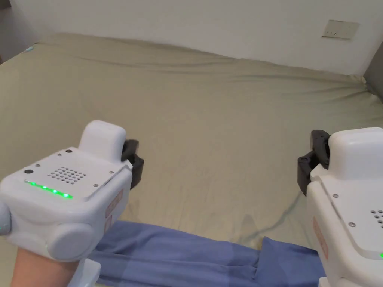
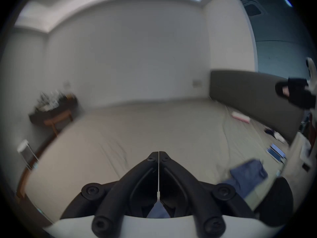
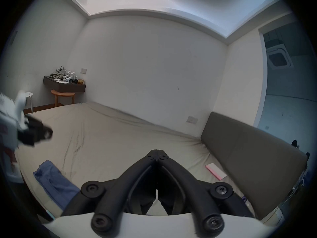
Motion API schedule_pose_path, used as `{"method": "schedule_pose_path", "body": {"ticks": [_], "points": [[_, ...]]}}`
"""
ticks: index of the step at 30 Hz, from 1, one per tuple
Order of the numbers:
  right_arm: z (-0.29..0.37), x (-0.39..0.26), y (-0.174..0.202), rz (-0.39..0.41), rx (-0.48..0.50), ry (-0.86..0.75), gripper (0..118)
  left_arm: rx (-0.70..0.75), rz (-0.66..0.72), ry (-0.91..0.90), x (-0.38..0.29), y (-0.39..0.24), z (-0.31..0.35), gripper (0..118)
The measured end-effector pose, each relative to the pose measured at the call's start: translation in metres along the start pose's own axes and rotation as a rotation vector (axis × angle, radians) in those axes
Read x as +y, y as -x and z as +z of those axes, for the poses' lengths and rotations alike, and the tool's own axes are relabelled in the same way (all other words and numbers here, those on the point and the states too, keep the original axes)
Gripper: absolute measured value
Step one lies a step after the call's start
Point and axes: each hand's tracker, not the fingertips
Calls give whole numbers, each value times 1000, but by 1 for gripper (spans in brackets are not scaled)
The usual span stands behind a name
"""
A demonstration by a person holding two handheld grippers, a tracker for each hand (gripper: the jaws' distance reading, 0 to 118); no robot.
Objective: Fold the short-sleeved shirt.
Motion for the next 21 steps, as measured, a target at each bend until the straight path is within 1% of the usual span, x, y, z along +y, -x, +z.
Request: {"method": "schedule_pose_path", "body": {"ticks": [1,3,4,5,6,7,8,9,11,12,14,16,17,19,21], "points": [[-2,-6,0,-12,17,27,2,-43,35,83,-22,13,-16,0],[-7,-17,-1,-30,34,67,2,-80,106,229,-64,38,-39,0],[-9,-23,-2,-30,38,94,2,-83,171,282,-85,55,-46,15],[-12,-28,-3,-25,37,113,2,-76,225,330,-102,73,-50,35],[-14,-31,-4,-23,35,128,2,-72,286,354,-116,89,-51,58],[-17,-35,-5,-24,32,142,2,-77,366,377,-129,110,-52,89],[-18,-37,-6,-32,35,159,2,-79,449,410,-142,131,-54,105],[-20,-38,-7,-43,42,172,2,-86,509,435,-151,148,-55,108],[-23,-40,-10,-67,61,186,2,-146,640,455,-169,184,-54,111],[-23,-39,-9,-72,70,187,2,-157,662,458,-173,194,-55,112],[-25,-37,-8,-84,84,193,2,-210,764,496,-192,217,-54,112],[-26,-33,-4,-91,87,199,2,-264,830,535,-208,234,-58,112],[-25,-31,-2,-95,94,200,2,-315,869,570,-217,238,-60,112],[-26,-28,0,-106,110,203,2,-391,933,592,-211,224,-42,113],[-24,-24,5,-110,122,205,2,-465,1000,621,-217,228,-50,113]]}}
